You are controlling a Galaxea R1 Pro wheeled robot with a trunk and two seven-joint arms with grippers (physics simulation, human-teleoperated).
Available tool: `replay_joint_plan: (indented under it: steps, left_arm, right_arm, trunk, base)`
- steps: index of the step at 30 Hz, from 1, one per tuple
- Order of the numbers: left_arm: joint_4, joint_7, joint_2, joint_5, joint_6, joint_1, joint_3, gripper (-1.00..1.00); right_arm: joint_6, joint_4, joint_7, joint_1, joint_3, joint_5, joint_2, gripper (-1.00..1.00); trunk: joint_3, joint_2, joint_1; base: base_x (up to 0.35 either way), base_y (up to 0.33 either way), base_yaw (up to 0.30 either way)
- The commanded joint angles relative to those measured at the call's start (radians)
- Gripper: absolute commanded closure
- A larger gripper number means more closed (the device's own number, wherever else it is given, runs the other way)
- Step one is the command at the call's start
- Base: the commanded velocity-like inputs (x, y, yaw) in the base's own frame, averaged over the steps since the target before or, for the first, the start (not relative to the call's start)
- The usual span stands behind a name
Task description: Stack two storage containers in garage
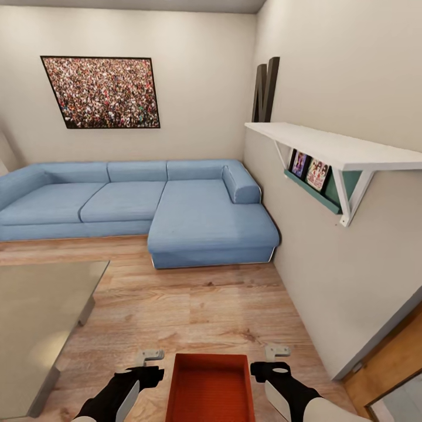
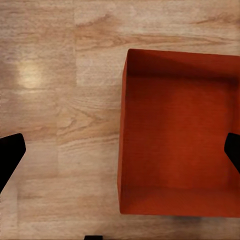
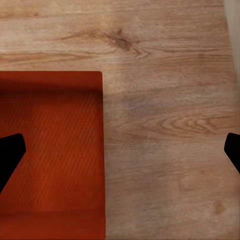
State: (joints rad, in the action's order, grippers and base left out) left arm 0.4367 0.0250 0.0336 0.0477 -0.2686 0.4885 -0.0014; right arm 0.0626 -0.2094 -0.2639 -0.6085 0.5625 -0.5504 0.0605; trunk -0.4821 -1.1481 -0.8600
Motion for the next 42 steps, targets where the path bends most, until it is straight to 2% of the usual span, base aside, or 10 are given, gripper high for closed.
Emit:
replay_joint_plan:
  steps: [1,8,30,37,42]
  left_arm:
    - [0.002,0.003,0.0,0.003,-0.006,0.0,0.0,-1.0]
    - [0.002,0.003,0.0,0.004,-0.006,-0.001,0.0,-1.0]
    - [0.002,0.001,0.001,-0.002,-0.006,-0.001,-0.001,-1.0]
    - [0.002,0.001,0.001,-0.002,-0.006,-0.001,-0.001,-1.0]
    - [0.002,0.001,0.001,-0.002,-0.006,-0.001,-0.002,-1.0]
  right_arm:
    - [0.006,-0.003,-0.008,-0.001,0.009,-0.004,0.0,-1.0]
    - [0.007,-0.002,-0.011,-0.001,0.009,-0.003,-0.001,-1.0]
    - [0.0,-0.002,-0.024,-0.001,0.008,-0.004,0.001,-1.0]
    - [-0.003,-0.003,-0.112,-0.001,0.008,-0.006,0.002,-1.0]
    - [-0.003,-0.004,-0.119,-0.001,0.008,-0.006,0.002,-1.0]
  trunk:
    - [-0.004,-0.008,-0.004]
    - [-0.028,-0.057,-0.031]
    - [-0.127,-0.211,-0.115]
    - [-0.149,-0.26,-0.142]
    - [-0.165,-0.295,-0.161]
  base:
    - [0.0,0.0,0.0]
    - [0.0,0.0,0.016]
    - [0.0,0.0,0.078]
    - [0.0,0.0,-0.17]
    - [0.0,0.0,-0.238]
